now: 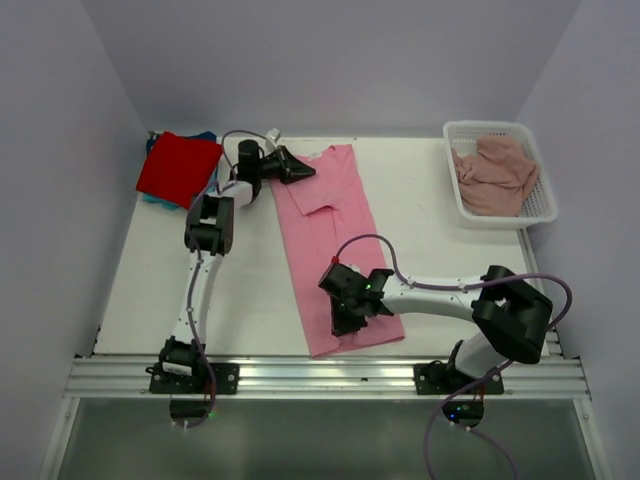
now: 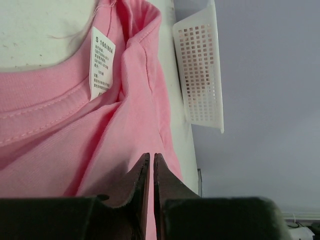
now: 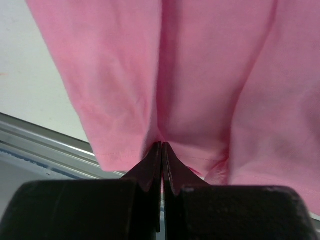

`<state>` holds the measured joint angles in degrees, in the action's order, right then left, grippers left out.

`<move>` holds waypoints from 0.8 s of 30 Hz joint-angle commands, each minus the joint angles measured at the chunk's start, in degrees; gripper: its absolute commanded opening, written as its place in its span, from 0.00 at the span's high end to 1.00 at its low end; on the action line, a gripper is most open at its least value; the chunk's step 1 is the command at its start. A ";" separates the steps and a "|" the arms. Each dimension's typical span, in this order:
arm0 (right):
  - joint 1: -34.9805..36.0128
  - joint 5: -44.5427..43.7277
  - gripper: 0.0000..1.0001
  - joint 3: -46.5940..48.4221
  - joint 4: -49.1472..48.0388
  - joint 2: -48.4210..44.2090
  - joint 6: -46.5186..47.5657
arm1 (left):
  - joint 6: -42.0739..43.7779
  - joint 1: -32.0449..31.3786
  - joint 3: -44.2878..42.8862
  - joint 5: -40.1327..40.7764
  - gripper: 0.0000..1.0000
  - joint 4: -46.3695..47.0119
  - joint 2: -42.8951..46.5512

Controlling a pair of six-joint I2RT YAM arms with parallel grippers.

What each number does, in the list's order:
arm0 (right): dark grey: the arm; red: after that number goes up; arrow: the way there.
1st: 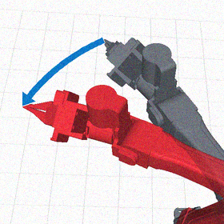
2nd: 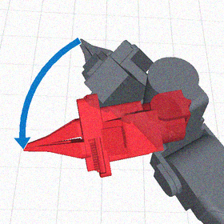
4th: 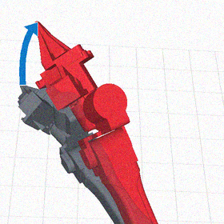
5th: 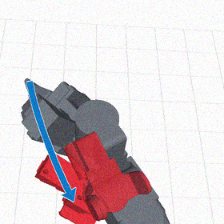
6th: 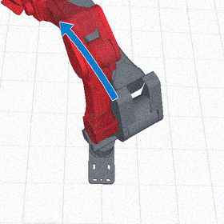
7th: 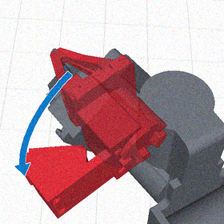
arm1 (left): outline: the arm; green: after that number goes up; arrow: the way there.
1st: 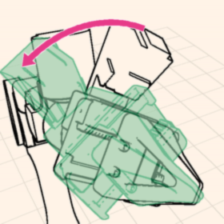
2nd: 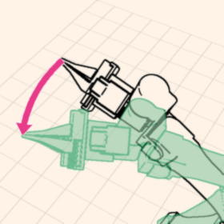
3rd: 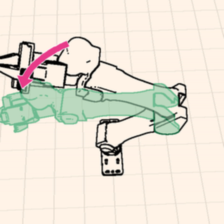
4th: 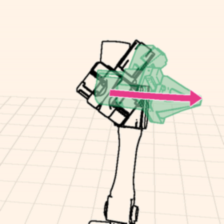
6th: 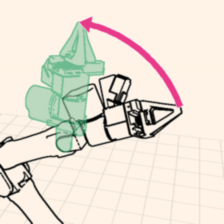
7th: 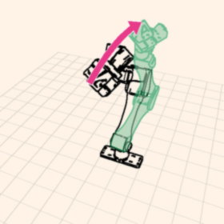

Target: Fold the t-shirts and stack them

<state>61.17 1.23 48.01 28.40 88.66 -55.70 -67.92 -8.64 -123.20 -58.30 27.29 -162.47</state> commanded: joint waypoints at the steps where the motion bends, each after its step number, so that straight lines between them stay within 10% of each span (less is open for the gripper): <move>1: 0.62 -0.18 1.00 3.05 -0.98 0.54 -1.52 | -3.79 0.21 -1.35 2.05 0.90 5.47 -3.99; 11: 1.24 -8.14 1.00 9.36 -1.44 -4.11 6.30 | -7.32 1.52 8.14 0.04 0.82 31.59 14.42; 17: 1.24 -26.25 0.69 20.44 17.37 -2.71 6.31 | -1.19 1.44 27.01 -2.43 0.72 33.01 36.49; 20: 1.24 -29.09 0.53 22.48 22.04 -2.79 5.96 | 10.63 1.53 39.76 -2.08 0.68 18.69 50.20; 24: 0.89 -31.99 0.19 19.41 21.96 -7.51 4.20 | 36.06 -0.40 52.94 13.23 0.34 -17.39 69.45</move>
<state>62.24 -23.62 68.82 45.32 85.80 -50.13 -54.43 -7.70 -77.43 -55.92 37.08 -101.54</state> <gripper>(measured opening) 0.746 0.582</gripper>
